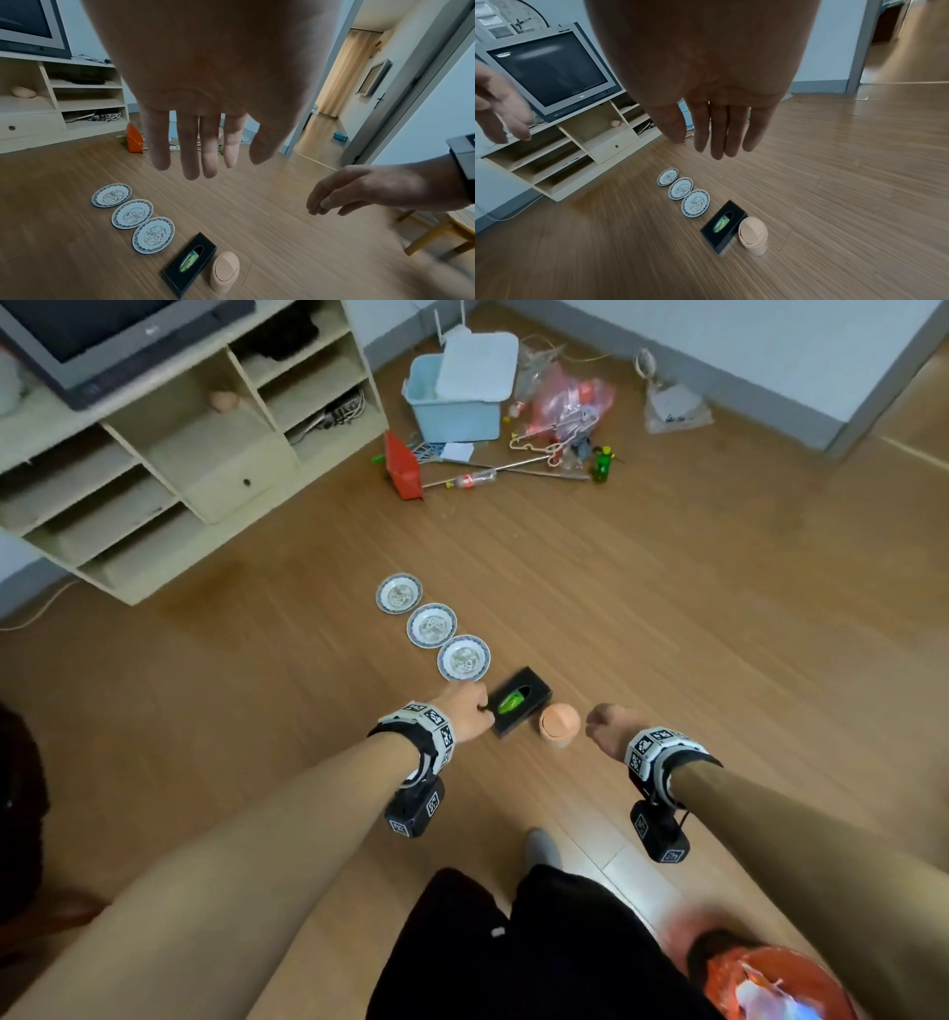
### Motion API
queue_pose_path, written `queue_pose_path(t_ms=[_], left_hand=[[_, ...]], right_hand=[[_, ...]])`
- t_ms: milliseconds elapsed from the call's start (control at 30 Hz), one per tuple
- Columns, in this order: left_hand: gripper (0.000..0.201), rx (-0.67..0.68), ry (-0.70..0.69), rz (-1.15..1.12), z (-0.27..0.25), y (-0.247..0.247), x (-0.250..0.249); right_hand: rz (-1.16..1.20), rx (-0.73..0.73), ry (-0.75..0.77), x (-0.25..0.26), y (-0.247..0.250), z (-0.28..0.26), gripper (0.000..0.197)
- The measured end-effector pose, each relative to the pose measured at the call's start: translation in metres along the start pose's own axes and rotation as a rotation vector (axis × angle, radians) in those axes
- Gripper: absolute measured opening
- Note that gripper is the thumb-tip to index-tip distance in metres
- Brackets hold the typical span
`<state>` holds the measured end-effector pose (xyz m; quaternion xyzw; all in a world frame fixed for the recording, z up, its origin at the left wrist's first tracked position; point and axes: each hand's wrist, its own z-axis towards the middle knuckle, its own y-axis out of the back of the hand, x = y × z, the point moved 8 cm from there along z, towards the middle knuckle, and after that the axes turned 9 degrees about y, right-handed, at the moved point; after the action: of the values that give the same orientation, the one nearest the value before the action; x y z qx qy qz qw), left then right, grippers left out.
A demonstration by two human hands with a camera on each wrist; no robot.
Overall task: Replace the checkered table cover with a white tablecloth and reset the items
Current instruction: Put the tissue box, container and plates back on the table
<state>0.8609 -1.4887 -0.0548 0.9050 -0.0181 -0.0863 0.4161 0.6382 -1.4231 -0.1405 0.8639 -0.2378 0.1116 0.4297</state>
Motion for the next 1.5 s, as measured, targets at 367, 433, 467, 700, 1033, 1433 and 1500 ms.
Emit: queue_pose_path(t_ms=[367,433,467,700,1033,1433,1500], left_hand=[[0.033,0.054,-0.217,0.165,0.154,0.034,0.000],[0.032,0.084,-0.283,0.208,0.182,0.025,-0.003],[0.033,0.107,-0.323,0.223,0.194,0.018,-0.004],[0.034,0.205,-0.466,0.333,0.261,-0.039,0.012],[0.040,0.187,-0.355,0.133,0.392,-0.177,0.053],[0.067,-0.018,-0.314,0.090,0.612,-0.361,0.095],[0.073,-0.049,-0.303,0.095,0.644,-0.379,0.101]], right_hand=[[0.254,-0.108,-0.190,0.011,-0.003,0.089,0.033],[0.334,-0.152,-0.261,0.006,-0.018,0.090,0.034],[0.374,-0.167,-0.305,0.002,-0.028,0.088,0.035],[0.583,-0.242,-0.580,-0.010,-0.111,0.079,0.037],[0.801,-0.450,-0.689,-0.068,-0.245,0.178,0.042],[0.806,-0.651,-0.656,-0.188,-0.390,0.384,0.068],[0.778,-0.693,-0.648,-0.206,-0.396,0.409,0.078]])
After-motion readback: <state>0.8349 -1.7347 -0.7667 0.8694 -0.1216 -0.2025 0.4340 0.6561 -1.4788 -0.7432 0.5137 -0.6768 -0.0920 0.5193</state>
